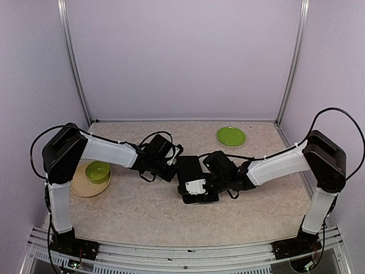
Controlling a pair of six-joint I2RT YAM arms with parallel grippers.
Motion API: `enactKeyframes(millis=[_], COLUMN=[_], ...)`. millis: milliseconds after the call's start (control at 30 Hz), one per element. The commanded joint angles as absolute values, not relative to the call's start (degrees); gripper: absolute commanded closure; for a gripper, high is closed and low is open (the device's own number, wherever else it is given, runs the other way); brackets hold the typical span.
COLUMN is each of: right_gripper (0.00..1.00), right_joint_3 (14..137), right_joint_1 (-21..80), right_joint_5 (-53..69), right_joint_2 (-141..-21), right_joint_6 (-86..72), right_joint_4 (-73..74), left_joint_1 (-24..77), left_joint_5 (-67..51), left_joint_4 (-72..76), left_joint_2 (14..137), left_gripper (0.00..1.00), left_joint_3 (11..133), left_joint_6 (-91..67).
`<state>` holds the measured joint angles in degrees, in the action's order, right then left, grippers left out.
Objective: Sort the hair-cutting tools
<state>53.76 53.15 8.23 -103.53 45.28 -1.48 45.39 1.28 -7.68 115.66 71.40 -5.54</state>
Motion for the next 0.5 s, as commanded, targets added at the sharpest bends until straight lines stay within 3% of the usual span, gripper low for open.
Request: enactKeyframes(millis=[0, 467], right_gripper=[0.51, 0.54], right_joint_3=[54.34, 56.47], right_joint_1=[53.46, 53.37], right_joint_5=[5.79, 5.93], right_joint_2=[-108.29, -108.58], right_joint_6=[41.98, 35.17], right_joint_4=[0.74, 4.02], left_joint_1=[49.77, 59.11], left_joint_5=[1.97, -2.85], left_joint_4=[-9.48, -1.62], left_joint_2=[110.48, 100.39], left_gripper=[1.0, 1.0], left_joint_3=[66.54, 55.64], left_joint_6=[-6.84, -22.48])
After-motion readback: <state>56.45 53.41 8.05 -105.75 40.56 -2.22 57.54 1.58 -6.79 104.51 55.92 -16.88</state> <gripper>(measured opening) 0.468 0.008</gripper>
